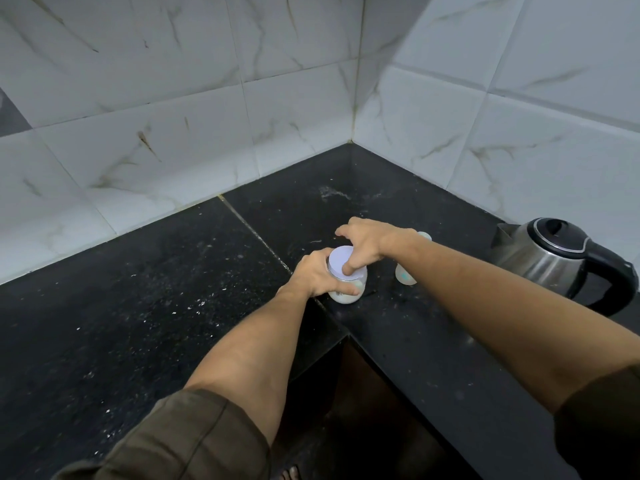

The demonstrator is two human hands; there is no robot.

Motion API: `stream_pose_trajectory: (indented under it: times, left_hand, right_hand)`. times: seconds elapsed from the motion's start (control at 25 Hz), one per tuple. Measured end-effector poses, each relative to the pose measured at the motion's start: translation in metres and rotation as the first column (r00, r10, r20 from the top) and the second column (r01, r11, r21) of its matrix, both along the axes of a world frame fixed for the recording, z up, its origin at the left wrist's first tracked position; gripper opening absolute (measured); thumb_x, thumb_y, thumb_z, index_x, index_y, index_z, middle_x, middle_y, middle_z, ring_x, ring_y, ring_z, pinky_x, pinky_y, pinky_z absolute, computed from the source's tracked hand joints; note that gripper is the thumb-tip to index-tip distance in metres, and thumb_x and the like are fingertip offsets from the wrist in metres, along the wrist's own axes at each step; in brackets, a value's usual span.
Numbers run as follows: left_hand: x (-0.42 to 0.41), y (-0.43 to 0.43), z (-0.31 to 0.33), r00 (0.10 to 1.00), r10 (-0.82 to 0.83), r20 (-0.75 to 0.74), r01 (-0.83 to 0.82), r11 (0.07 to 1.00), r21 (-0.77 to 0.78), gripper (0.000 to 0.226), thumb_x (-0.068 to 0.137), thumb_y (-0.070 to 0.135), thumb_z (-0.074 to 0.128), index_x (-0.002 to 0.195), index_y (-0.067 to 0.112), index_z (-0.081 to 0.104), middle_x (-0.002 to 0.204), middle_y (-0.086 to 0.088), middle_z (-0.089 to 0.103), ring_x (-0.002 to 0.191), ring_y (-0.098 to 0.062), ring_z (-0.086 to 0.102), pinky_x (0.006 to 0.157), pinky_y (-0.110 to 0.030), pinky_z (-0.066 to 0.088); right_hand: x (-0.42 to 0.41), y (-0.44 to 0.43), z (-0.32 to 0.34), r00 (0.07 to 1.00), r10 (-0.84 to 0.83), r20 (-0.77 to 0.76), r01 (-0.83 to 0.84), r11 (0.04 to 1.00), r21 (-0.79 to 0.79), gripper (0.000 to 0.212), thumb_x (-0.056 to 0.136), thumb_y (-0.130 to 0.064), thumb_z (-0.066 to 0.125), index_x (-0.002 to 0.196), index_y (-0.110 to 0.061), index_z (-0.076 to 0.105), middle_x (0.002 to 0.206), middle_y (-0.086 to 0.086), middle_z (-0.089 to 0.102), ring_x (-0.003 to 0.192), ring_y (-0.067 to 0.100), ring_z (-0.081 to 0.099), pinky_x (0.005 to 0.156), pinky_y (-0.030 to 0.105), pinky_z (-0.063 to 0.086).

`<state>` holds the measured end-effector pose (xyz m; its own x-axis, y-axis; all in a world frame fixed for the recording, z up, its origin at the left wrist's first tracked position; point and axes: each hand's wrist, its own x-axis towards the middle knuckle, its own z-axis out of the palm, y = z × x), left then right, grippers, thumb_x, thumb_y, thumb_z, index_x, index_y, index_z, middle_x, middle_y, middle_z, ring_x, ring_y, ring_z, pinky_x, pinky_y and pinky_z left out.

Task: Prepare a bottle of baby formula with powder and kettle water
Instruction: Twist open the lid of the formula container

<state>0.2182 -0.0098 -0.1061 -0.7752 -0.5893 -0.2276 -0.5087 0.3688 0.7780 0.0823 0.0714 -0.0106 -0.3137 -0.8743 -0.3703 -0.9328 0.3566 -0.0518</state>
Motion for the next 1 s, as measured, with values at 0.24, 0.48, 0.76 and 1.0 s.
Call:
stream_pose_trajectory:
  times: [0.24,0.48,0.76,1.0]
  left_hand:
    - [0.0004,0.0023,0.0016,1.0,-0.018,0.007,0.018,1.0,-0.02,0.095,0.035,0.059,0.093,0.122,0.033,0.066,0.104,0.014,0.073,0.105,-0.011,0.067,0.096,-0.04,0.056]
    - [-0.0002,-0.0003,-0.0008,1.0,-0.027,0.014,0.027,0.999,-0.017,0.087,0.039,0.056,0.096,0.118,0.032,0.067,0.104,0.013,0.073,0.105,-0.013,0.067,0.097,-0.041,0.055]
    - [-0.0037,-0.0021,0.0086,0.993,-0.078,0.084,0.085,0.992,-0.089,0.084,0.039,0.061,0.095,0.113,0.031,0.067,0.102,0.012,0.071,0.102,-0.014,0.065,0.093,-0.04,0.056]
    - [-0.0025,-0.0002,0.0012,0.997,-0.051,0.061,0.055,0.996,-0.069,0.088,0.033,0.069,0.092,0.111,0.039,0.067,0.102,0.015,0.073,0.107,-0.014,0.065,0.096,-0.041,0.056]
  right_hand:
    - [0.0076,0.001,-0.0057,0.999,-0.026,-0.046,0.024,0.999,-0.047,0.067,0.068,-0.055,0.089,0.121,-0.018,0.068,0.109,-0.001,0.068,0.1,0.024,0.066,0.08,0.038,0.057]
    - [0.0021,0.0023,-0.0048,0.993,0.117,0.002,-0.117,0.993,0.022,0.077,0.074,-0.03,0.082,0.144,-0.031,0.052,0.136,-0.001,0.046,0.123,0.024,0.046,0.096,0.045,0.053]
    - [0.0017,0.0058,-0.0013,1.0,0.023,-0.007,-0.023,1.0,0.007,0.058,0.072,-0.049,0.087,0.118,-0.02,0.067,0.105,-0.003,0.065,0.096,0.023,0.064,0.079,0.038,0.056]
    - [0.0063,-0.0003,-0.0002,1.0,0.016,-0.006,-0.016,0.999,0.041,0.079,0.072,-0.044,0.082,0.142,-0.023,0.052,0.128,0.0,0.053,0.113,0.025,0.058,0.086,0.041,0.057]
